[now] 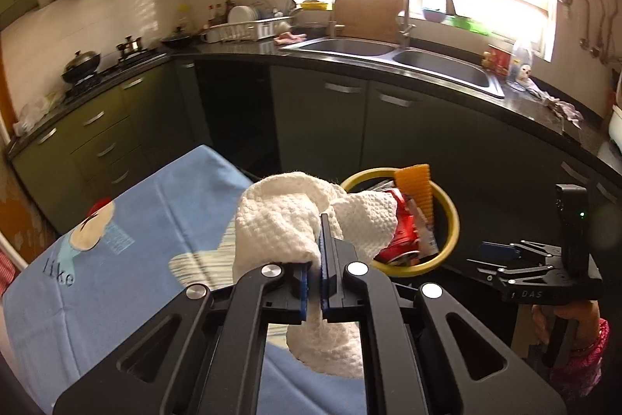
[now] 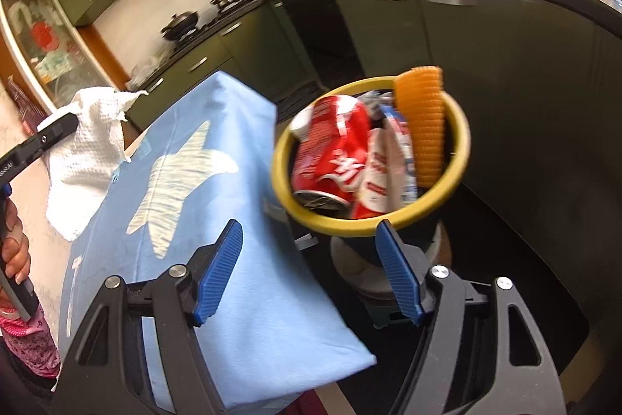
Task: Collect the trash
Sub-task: 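Carry the paper towel over the bin and open the left gripper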
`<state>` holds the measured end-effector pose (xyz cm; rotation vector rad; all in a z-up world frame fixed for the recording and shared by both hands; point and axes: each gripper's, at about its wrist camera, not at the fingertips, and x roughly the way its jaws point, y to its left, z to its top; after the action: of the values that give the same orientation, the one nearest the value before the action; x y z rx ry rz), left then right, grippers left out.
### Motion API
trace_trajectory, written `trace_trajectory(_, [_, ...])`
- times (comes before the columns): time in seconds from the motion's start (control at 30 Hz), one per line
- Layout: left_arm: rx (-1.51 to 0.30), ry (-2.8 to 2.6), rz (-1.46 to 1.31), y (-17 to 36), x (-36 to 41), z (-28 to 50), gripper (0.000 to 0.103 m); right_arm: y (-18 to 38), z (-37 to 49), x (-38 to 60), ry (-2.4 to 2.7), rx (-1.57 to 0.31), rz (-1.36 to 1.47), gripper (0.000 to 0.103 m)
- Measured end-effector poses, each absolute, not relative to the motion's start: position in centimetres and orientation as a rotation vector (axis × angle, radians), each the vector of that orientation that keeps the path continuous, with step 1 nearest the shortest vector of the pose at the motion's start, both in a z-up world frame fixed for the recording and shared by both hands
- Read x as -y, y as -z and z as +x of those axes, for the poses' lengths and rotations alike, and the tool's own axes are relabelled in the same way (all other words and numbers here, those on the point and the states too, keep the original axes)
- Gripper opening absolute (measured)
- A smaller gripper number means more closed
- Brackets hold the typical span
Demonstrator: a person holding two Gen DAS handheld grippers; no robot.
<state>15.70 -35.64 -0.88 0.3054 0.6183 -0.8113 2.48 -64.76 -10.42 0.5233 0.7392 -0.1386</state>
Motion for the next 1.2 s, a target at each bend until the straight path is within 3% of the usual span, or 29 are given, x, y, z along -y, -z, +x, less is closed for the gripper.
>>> trace_trajectory(0.43, [-0.712, 0.934, 0.35, 6.3, 53.5, 15.8, 0.005, 12.0, -0.8, 69.7, 0.232, -0.723, 0.597, 0.067])
trace_trajectory(0.77, [-0.71, 0.835, 0.407, 11.3, 59.0, 16.4, 0.008, 13.6, -1.4, 70.4, 0.226, -0.732, 0.636, 0.067])
trace_trajectory(0.8, [-0.706, 0.829, 0.412, 11.5, 59.4, 16.3, 0.011, 13.6, -1.3, 70.4, 0.223, -0.734, 0.636, 0.067])
trace_trajectory(0.87, [-0.694, 0.83, 0.427, 11.9, 59.9, 16.2, 0.035, 13.7, -1.4, 70.4, 0.22, -0.734, 0.638, 0.067])
trace_trajectory(0.97, [-0.659, 0.844, 0.446, 11.8, 60.2, 15.7, 0.054, 13.6, -1.5, 70.3, 0.22, -0.733, 0.637, 0.067])
trace_trajectory(1.2, [-0.652, 0.864, 0.385, 9.3, 56.8, 16.0, 0.079, 13.1, -1.9, 70.0, 0.224, -0.724, 0.628, 0.067])
